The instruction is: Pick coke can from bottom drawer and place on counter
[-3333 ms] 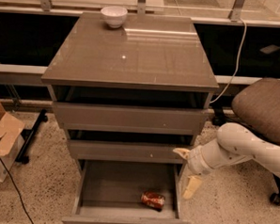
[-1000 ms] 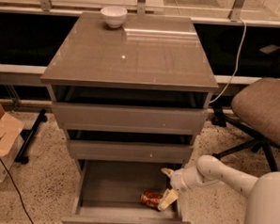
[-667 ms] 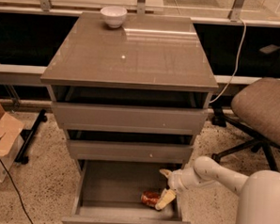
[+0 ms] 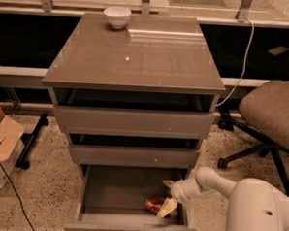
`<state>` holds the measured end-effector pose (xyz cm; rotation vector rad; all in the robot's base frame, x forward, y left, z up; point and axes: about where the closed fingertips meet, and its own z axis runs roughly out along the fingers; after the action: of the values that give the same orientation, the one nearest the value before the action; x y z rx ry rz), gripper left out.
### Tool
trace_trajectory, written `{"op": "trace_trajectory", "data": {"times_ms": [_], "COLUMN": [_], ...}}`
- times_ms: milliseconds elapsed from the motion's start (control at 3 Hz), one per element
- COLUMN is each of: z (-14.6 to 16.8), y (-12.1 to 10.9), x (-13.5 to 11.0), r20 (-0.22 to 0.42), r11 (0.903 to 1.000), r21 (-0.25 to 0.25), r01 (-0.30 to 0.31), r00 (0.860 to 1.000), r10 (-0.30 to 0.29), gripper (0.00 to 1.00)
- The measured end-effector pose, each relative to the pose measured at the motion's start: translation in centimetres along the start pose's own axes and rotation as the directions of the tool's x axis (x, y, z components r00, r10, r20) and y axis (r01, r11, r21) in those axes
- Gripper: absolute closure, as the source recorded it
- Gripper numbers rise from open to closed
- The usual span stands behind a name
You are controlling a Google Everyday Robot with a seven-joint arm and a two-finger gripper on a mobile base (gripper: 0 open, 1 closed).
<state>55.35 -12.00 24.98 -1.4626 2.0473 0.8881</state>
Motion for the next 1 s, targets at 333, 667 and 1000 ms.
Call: {"op": "trace_trajectory", "data": {"times_ms": [333,667,1000], "z": [1.8,3.2,4.6], "y": [-1.2,-2.4,-3.0], "x": [2.1,3.9,5.2], "r20": [0.021,0.042,0.048], "r11": [0.9991,0.9963,0.9933], "r21": [-0.003,-0.001,-0.008], "r01": [-0.043,-0.086,-0.115], "r00": [0.999,0.995,0.992], "r10": [0.043,0.086,0.115], "gripper": [0.00,0.00,0.00]}}
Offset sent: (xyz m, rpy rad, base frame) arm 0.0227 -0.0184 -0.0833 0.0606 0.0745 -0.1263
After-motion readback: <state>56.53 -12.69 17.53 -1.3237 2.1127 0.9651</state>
